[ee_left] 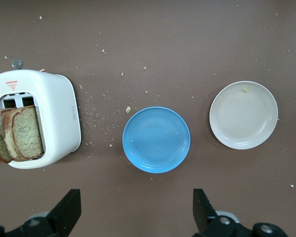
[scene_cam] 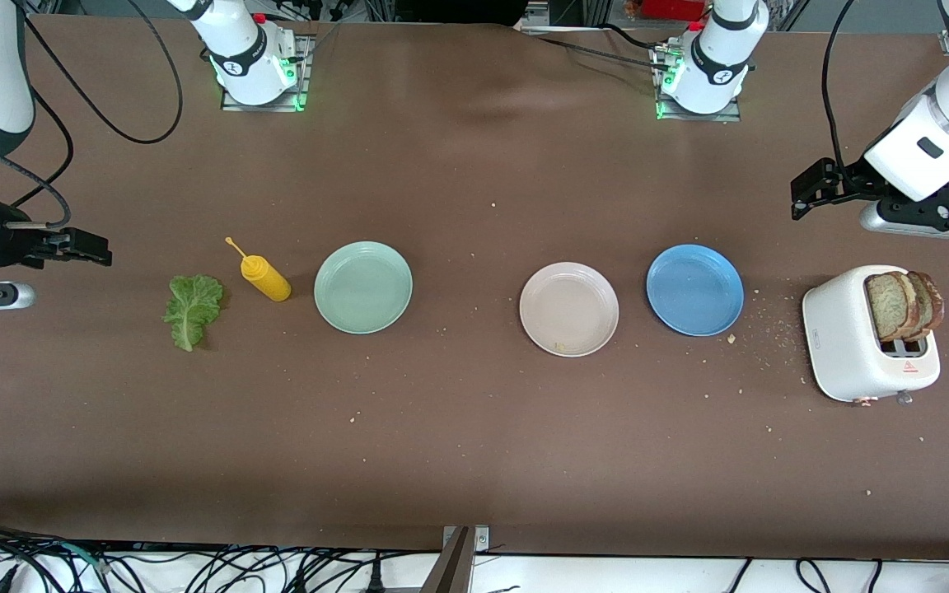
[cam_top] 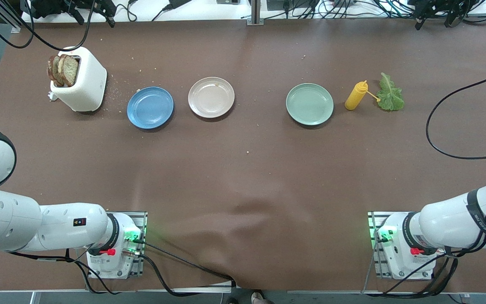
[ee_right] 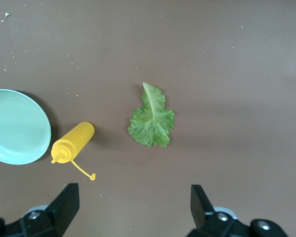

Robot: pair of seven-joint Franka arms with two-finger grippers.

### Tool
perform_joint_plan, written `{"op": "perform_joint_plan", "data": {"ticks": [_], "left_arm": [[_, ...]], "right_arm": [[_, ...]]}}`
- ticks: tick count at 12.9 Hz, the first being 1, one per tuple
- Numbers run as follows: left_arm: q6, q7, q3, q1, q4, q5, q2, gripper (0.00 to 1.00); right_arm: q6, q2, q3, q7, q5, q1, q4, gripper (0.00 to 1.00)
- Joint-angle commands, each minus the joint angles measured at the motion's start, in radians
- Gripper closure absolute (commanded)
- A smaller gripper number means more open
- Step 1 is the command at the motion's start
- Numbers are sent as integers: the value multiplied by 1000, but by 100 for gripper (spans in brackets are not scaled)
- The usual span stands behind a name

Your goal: Make sandwich in beige plate with both arms

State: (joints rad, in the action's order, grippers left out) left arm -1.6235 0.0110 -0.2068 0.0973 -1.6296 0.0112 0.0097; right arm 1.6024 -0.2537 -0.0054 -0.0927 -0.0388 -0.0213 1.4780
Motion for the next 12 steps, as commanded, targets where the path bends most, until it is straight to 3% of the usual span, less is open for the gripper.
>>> {"op": "perform_joint_plan", "data": {"ticks": [1,4,12], "left_arm": [[14,-9,7,4,11,-27,4,0],[5,-17,10,30,17,-28,25,0],[-19,-22,12,183,209,-20,237,0]], "right_arm": [[10,8,-1,8,-7,6,13,0],[10,8,-1,8,-7,6,13,0],[10,8,-1,8,-7,6,13,0]]}}
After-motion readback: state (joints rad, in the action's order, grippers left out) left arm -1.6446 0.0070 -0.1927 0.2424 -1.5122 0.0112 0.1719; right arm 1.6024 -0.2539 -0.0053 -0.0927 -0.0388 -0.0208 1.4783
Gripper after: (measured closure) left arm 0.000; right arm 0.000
